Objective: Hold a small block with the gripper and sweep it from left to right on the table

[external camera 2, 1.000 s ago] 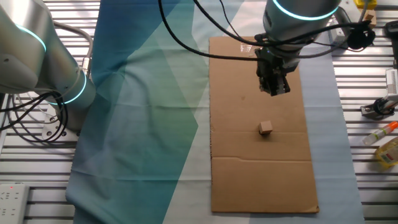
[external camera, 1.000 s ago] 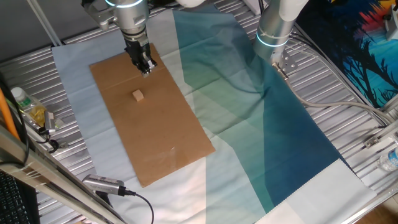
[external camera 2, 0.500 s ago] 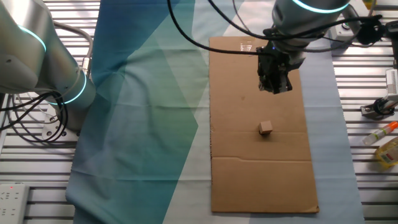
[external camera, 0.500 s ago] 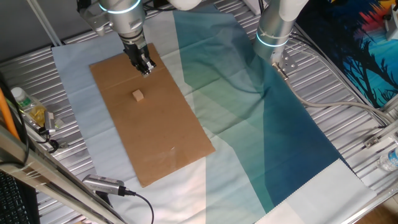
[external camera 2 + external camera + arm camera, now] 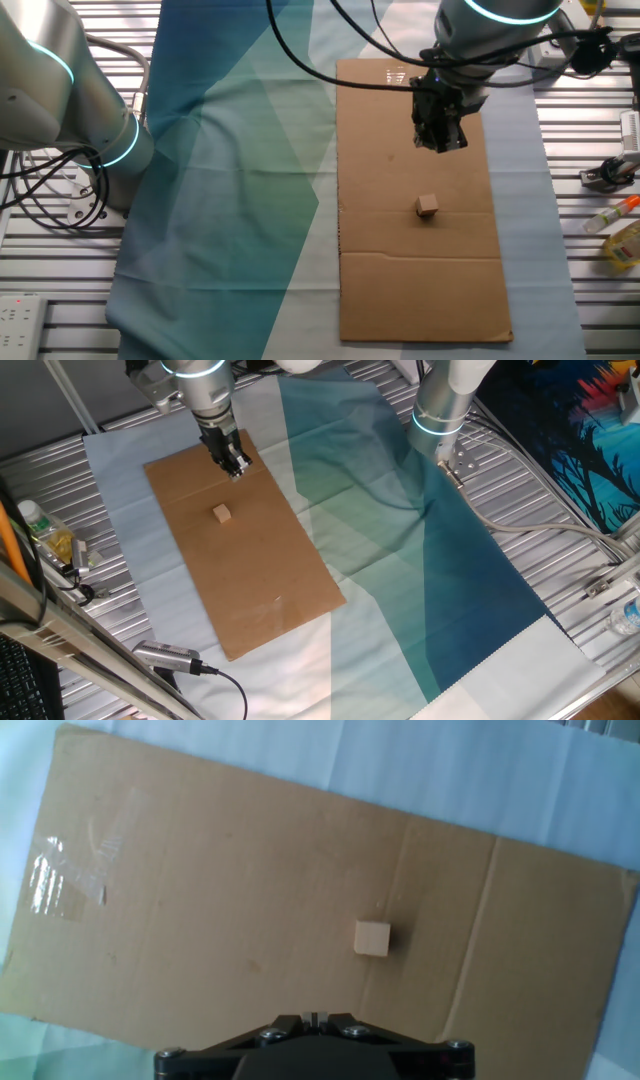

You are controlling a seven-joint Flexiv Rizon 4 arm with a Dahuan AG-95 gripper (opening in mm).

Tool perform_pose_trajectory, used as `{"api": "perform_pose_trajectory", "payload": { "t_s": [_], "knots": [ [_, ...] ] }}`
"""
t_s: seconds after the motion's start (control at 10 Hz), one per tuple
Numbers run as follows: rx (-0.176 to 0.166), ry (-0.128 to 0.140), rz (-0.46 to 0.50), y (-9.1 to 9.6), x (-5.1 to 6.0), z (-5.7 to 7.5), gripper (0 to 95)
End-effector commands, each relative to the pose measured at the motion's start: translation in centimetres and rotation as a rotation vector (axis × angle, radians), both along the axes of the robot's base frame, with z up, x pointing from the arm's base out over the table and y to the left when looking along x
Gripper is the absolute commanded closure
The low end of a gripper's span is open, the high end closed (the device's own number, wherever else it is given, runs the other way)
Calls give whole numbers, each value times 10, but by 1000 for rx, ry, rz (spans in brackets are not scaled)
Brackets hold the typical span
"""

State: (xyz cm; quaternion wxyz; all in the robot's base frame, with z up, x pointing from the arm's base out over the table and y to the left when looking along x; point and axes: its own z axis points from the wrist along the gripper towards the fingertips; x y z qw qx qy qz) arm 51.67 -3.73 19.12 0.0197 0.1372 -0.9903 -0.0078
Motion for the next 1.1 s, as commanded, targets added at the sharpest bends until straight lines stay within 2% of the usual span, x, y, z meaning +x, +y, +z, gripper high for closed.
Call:
{"api": "perform_pose_trajectory", "payload": {
  "t_s": [0.1, 0.6, 0.8, 1.1],
  "knots": [
    [2, -1, 9, -7, 4, -11, 950],
    [24, -11, -1, -22, 18, -51, 950],
    [41, -21, 5, -25, 20, -60, 950],
    [44, -28, 16, -27, 21, -66, 950]
  ]
}}
